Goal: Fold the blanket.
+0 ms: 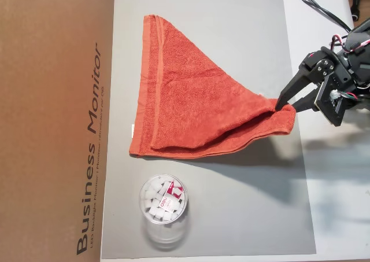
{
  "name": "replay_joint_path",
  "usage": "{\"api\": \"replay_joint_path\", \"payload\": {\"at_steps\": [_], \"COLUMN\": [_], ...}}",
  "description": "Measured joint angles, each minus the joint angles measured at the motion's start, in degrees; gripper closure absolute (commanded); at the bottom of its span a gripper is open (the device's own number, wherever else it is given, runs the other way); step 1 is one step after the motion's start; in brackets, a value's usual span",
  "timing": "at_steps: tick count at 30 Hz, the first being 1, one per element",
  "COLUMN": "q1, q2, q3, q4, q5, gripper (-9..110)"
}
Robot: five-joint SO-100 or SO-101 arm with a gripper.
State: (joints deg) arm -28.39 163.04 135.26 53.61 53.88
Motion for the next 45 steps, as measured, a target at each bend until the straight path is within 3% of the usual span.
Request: {"api": "replay_joint_path", "payload": {"at_steps": [23,30,45], "q1": [17.3,23.0,34.6], "q2": [0.0,-0.8,-20.4], "q3": [-9.5,-9.7,-14.9], "q4": [-0.1,-6.4,-23.1], "q5": [6.1,7.4,13.9], "gripper": [102,102,102]}}
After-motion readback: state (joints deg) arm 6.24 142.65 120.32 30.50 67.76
